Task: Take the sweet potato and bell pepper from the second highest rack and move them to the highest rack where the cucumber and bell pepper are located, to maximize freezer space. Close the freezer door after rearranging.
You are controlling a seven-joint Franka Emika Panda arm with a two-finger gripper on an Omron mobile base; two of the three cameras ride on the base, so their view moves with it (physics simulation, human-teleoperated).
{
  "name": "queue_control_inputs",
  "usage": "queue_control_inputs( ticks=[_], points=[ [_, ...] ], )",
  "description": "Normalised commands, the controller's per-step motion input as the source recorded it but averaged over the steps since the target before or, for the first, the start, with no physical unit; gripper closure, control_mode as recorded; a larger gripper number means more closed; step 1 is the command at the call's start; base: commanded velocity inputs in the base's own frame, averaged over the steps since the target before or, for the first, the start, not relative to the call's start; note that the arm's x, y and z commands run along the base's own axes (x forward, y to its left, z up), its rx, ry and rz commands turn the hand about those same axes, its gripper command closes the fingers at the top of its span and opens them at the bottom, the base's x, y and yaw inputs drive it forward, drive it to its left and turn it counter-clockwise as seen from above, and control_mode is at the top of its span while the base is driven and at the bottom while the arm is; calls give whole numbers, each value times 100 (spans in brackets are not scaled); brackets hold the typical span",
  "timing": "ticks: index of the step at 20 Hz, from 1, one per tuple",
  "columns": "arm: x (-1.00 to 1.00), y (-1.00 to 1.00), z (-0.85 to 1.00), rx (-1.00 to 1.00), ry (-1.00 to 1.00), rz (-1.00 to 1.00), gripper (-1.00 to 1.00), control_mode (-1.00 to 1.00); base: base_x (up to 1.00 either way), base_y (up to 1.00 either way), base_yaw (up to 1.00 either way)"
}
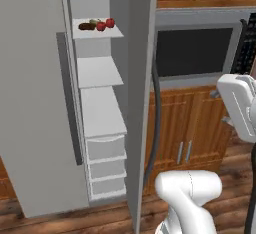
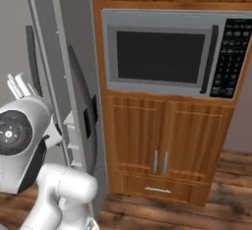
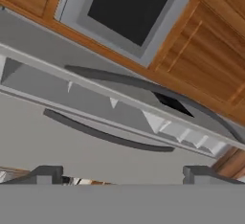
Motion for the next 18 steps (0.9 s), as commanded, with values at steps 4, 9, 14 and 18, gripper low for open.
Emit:
queue_control_inputs(
  ticks=[4, 9, 14, 18],
  points=[
    [0, 0, 0, 0, 0, 0, -100, 100, 40, -76, 48],
    [0, 0, 0, 0, 0, 0, -100, 100, 47, -52, 40],
    [0, 0, 0, 0, 0, 0, -100, 100, 55, -12, 36],
    [0, 0, 0, 0, 0, 0, -100, 100, 54, -40, 30]
  ],
)
